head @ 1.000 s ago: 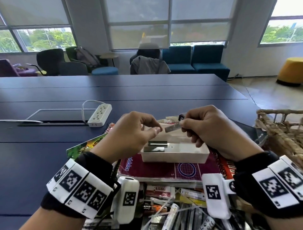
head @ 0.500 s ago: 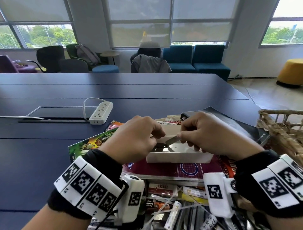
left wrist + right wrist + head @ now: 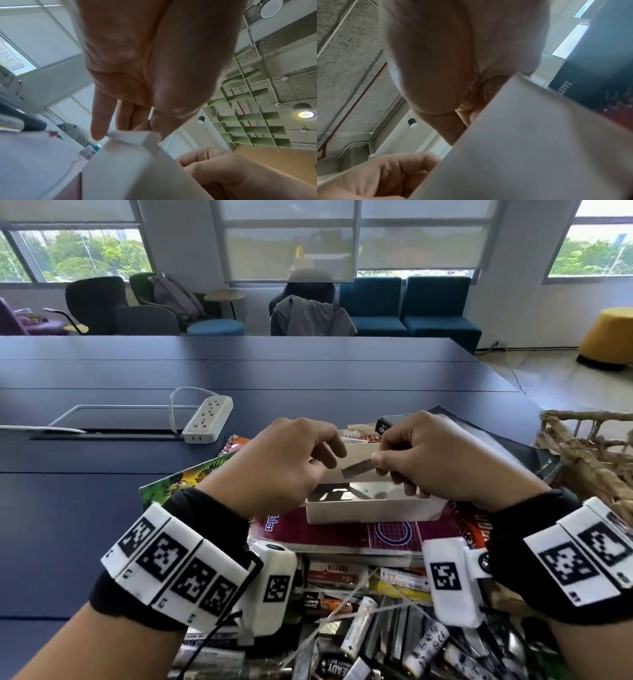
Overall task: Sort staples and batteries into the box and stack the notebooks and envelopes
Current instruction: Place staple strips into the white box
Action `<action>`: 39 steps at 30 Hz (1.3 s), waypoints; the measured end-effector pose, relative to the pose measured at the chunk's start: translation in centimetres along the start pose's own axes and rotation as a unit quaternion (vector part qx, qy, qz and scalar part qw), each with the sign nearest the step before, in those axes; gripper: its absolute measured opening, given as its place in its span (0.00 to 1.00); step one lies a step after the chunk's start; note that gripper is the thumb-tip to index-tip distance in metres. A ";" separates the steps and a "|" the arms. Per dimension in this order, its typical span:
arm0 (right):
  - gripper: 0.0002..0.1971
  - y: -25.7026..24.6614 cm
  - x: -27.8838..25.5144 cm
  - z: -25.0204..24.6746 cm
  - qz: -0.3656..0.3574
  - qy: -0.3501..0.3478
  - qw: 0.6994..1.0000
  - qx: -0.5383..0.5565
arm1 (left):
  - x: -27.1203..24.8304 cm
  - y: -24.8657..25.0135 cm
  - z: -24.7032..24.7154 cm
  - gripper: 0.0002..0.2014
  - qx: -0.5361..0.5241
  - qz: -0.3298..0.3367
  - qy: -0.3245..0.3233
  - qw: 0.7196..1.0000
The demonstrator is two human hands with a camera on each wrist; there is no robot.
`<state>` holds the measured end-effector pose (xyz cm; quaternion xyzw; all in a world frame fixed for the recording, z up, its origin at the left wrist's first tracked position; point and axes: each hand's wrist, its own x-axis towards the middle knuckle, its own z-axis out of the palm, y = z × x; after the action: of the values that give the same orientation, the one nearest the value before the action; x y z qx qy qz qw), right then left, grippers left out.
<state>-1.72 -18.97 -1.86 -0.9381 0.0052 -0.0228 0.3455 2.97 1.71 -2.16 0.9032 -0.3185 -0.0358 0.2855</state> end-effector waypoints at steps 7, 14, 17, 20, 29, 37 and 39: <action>0.16 -0.1 0.1 0.2 -0.031 -0.025 0.997 -0.067 | -0.3 0.6 -0.2 0.20 0.021 0.010 -0.034 0.999; 0.16 0.1 -0.1 0.2 -0.052 -0.042 0.994 -0.083 | -0.3 1.1 -0.4 0.18 0.023 0.005 -0.046 0.999; 0.12 0.2 0.0 0.1 -0.063 -0.036 0.996 -0.060 | -0.2 0.9 -0.4 0.18 0.017 0.001 -0.039 0.999; 0.08 0.6 0.1 0.0 -0.066 -0.034 0.996 -0.046 | 0.0 0.8 -0.3 0.18 0.024 -0.005 -0.036 0.999; 0.07 0.2 -0.2 0.0 -0.083 -0.071 0.994 -0.027 | 0.1 0.8 -0.1 0.19 0.050 -0.008 -0.030 0.998; 0.20 -0.1 -0.5 0.0 -0.096 -0.130 0.987 -0.024 | 0.0 0.6 0.1 0.18 0.053 -0.013 -0.021 0.998; 0.22 0.0 -0.5 -0.1 -0.089 -0.138 0.986 -0.026 | 0.0 0.7 0.2 0.17 0.058 -0.017 -0.019 0.998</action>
<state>-2.21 -18.98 -1.80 -0.9378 -0.1250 0.0762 0.3148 2.55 1.19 -1.93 0.9227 -0.3100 -0.0396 0.2258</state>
